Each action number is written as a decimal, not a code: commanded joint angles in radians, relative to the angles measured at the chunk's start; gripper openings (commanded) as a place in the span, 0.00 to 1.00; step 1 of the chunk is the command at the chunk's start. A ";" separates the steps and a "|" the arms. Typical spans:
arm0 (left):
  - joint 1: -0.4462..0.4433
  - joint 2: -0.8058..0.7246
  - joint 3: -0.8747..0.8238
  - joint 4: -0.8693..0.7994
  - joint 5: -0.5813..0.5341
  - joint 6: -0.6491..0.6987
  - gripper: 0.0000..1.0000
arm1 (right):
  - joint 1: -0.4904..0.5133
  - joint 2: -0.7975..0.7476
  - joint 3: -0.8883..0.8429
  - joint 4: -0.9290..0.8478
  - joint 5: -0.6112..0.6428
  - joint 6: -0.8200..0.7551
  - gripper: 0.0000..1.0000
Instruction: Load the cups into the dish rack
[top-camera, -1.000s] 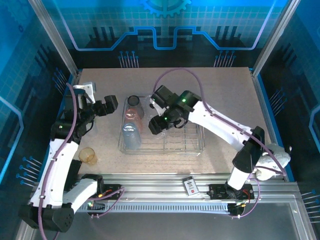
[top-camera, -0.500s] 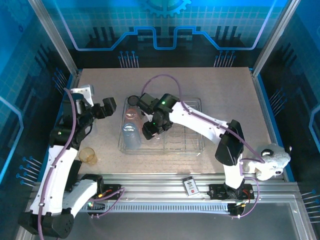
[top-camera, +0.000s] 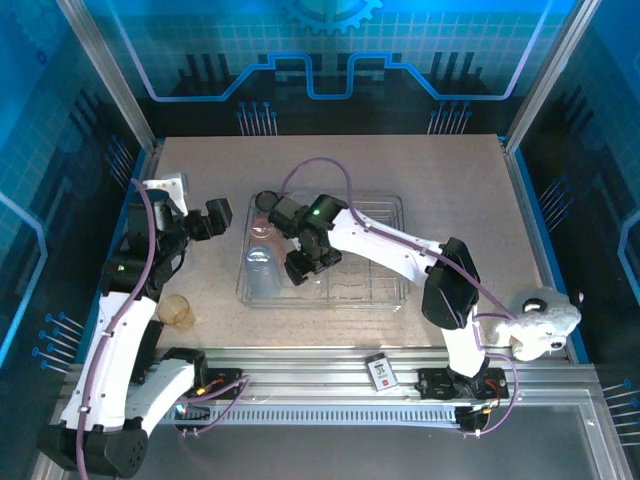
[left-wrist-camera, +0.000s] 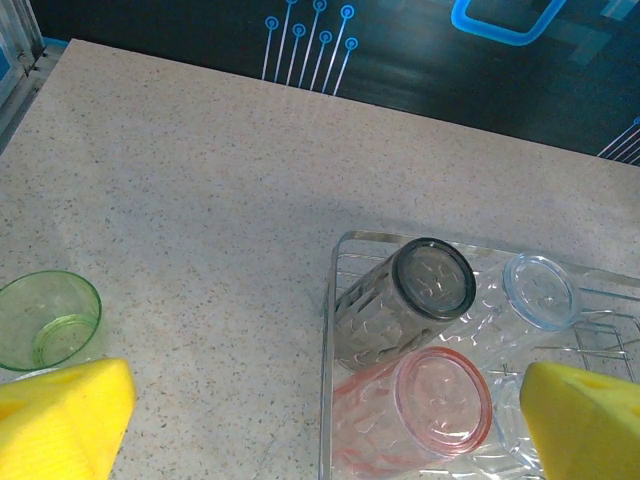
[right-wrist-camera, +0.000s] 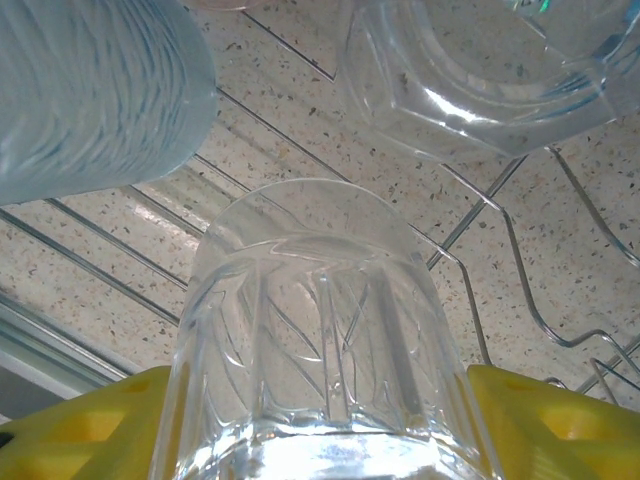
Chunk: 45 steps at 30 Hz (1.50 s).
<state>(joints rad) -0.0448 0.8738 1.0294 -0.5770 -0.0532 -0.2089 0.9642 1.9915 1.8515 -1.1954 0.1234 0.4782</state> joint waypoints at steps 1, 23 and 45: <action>0.003 -0.014 -0.009 0.021 -0.022 0.011 0.99 | 0.026 0.030 -0.013 -0.003 0.005 0.026 0.10; 0.003 -0.017 -0.012 0.002 -0.042 0.016 0.99 | 0.049 0.058 -0.037 0.024 0.021 0.009 0.69; 0.015 0.152 0.124 -0.251 -0.248 -0.049 0.99 | 0.049 -0.148 -0.027 0.026 0.130 -0.016 0.84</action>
<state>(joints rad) -0.0433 0.9710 1.1065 -0.7170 -0.2039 -0.2192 0.9966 1.9251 1.8294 -1.1557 0.1825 0.4686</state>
